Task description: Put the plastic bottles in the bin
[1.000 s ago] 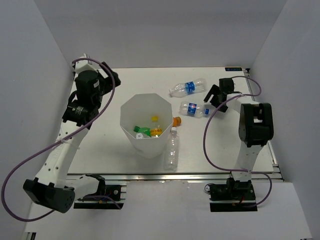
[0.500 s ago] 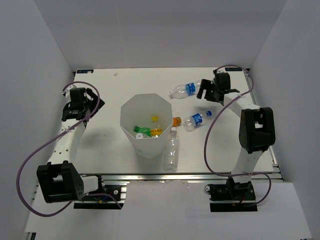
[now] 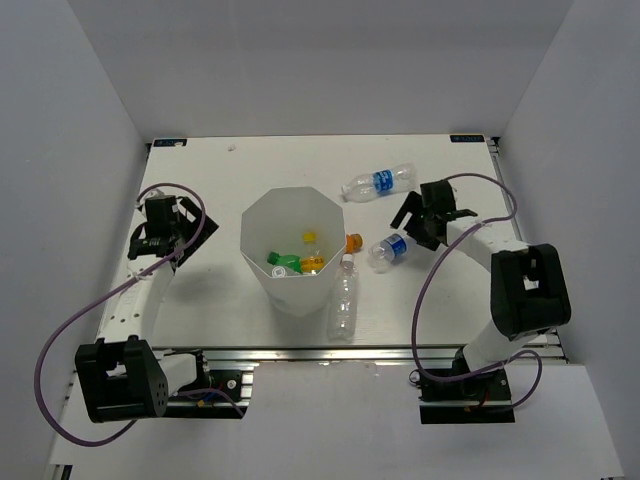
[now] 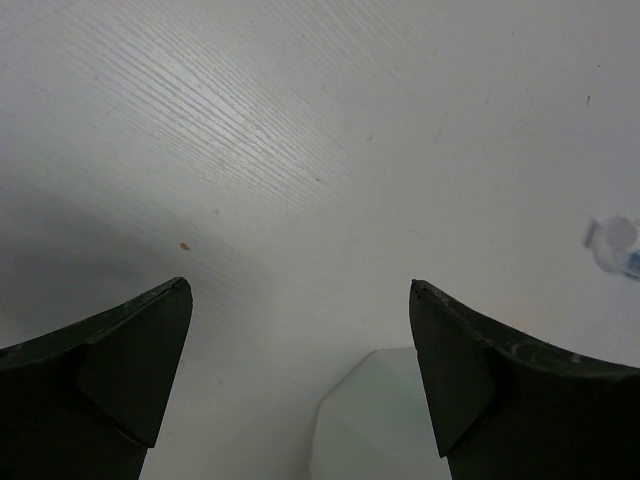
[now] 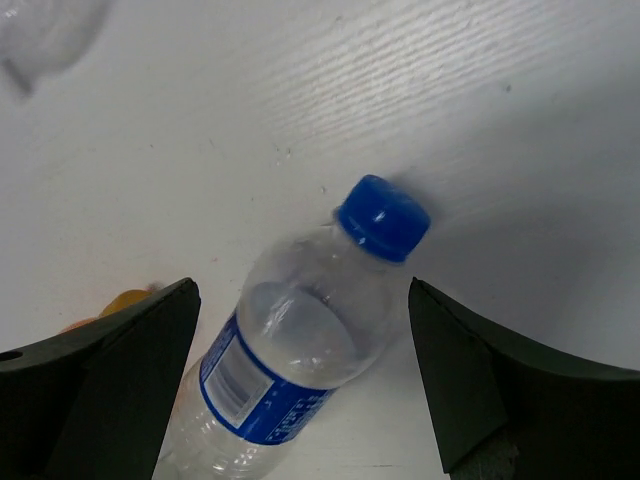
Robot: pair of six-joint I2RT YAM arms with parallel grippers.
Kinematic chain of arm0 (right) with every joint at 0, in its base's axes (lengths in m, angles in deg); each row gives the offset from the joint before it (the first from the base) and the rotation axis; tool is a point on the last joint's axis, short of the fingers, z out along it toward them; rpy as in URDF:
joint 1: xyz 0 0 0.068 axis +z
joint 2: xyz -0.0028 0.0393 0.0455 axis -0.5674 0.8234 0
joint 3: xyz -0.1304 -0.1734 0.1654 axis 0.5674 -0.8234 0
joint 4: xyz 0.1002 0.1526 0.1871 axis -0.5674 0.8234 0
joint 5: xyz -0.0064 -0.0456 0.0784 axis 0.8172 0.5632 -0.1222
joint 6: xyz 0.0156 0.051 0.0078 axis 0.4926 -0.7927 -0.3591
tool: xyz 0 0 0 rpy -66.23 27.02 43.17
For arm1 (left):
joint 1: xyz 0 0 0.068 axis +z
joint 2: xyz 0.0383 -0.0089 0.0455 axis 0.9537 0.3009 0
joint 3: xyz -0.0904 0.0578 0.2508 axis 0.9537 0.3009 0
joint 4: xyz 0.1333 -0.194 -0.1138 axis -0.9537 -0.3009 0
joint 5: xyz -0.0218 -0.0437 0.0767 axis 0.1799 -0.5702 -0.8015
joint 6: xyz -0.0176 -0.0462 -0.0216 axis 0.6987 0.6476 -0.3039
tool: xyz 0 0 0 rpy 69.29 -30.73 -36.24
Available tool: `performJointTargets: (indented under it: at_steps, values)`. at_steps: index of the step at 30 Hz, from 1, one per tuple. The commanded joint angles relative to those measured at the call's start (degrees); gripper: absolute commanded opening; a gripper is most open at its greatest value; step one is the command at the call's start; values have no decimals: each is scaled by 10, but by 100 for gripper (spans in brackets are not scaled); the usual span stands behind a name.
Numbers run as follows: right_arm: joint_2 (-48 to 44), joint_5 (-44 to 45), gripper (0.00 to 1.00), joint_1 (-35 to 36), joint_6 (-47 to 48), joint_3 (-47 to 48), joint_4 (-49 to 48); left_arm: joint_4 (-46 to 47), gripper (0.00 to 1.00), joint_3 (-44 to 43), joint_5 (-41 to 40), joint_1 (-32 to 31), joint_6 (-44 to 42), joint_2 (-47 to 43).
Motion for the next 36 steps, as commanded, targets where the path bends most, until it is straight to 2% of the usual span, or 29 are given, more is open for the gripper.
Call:
performJointTargets:
  at_steps: [1,4,7,10,12,14,18,20,22,25,27,31,33,34,35,36]
  values:
    - [11,21,89,21,-72,-5,-11,13,98,3,43,0,-8,-17]
    - [41,24,88,26,-100,-24,-44,21,98,13,48,1,-6,-26]
    - [84,38,80,27,-106,-8,-52,21,98,17,46,1,-3,-32]
    - [99,30,65,29,-97,11,-56,8,98,13,32,1,-5,-41]
    - [80,26,39,34,-86,23,-73,2,98,12,7,1,-5,-51]
    - [42,13,22,35,-44,40,-85,2,98,12,-1,0,-4,-67]
    - [-54,-75,19,49,98,119,-142,0,98,11,-3,0,-2,-81]
    - [-108,-112,23,66,187,165,-182,-6,98,12,-4,1,0,-75]
    - [-133,-192,24,104,218,190,-197,-3,98,19,-2,1,6,-73]
    - [-155,-246,24,201,293,202,-248,5,98,31,-2,0,13,-72]
    - [-147,-266,26,264,337,230,-231,10,98,40,-7,1,14,-73]
    - [-121,-273,31,307,377,276,-155,-12,98,26,-26,1,11,-66]
    - [-115,-287,55,314,379,278,-128,-10,98,26,-23,1,12,-71]
    - [-114,-297,69,315,392,282,-115,-10,98,26,-24,1,11,-76]
    - [-110,-304,89,316,409,285,-101,-10,98,25,-27,1,11,-80]
    - [-107,-322,89,316,455,303,-50,-11,98,24,-27,0,10,-81]
